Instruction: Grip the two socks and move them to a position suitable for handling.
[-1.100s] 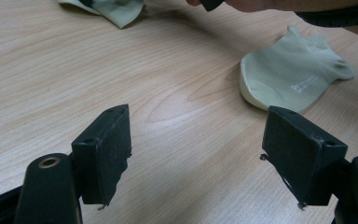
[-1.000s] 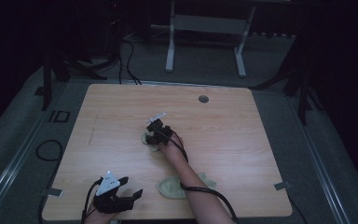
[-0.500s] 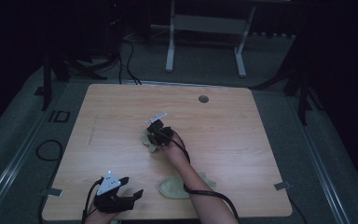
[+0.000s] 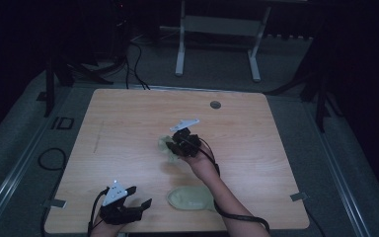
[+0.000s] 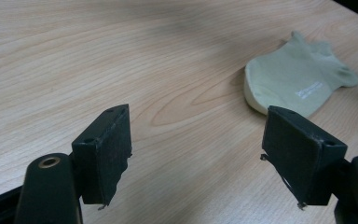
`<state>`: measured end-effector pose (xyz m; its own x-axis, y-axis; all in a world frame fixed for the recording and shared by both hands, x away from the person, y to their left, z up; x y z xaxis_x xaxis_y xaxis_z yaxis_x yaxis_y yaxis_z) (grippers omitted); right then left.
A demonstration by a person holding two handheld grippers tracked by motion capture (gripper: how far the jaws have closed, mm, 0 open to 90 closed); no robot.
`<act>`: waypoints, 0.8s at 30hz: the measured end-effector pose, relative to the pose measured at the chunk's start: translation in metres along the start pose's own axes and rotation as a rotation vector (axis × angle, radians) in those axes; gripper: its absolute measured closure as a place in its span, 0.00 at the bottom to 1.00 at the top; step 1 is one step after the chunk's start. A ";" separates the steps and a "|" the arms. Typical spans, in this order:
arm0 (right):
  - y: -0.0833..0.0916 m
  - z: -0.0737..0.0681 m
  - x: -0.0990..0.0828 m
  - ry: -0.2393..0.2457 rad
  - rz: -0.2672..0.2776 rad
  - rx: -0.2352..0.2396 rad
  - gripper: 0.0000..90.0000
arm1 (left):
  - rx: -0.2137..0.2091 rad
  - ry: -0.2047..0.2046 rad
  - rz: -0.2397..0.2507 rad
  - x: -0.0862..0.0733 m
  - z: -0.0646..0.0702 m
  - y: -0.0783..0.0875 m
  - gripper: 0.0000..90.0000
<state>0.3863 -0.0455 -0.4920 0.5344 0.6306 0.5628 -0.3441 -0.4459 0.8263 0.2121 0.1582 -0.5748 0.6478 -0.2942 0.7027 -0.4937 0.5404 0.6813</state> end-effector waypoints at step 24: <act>0.013 0.031 -0.090 -0.061 -0.014 0.036 0.88 | -0.023 -0.035 -0.007 0.002 0.009 -0.005 0.27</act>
<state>0.3578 -0.1283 -0.5329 0.5858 0.5973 0.5478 -0.3089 -0.4603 0.8323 0.2106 0.1474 -0.5748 0.6300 -0.3256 0.7051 -0.4757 0.5558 0.6817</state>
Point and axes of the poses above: each handheld gripper's, and its own axes: y roughly backward along the jaws, x roughly out of its top, z roughly to its right, the point moved 2 cm from there along -y, roughly forward along the jaws, and after that the axes turned 12 degrees about -z, right-handed, at the moved point
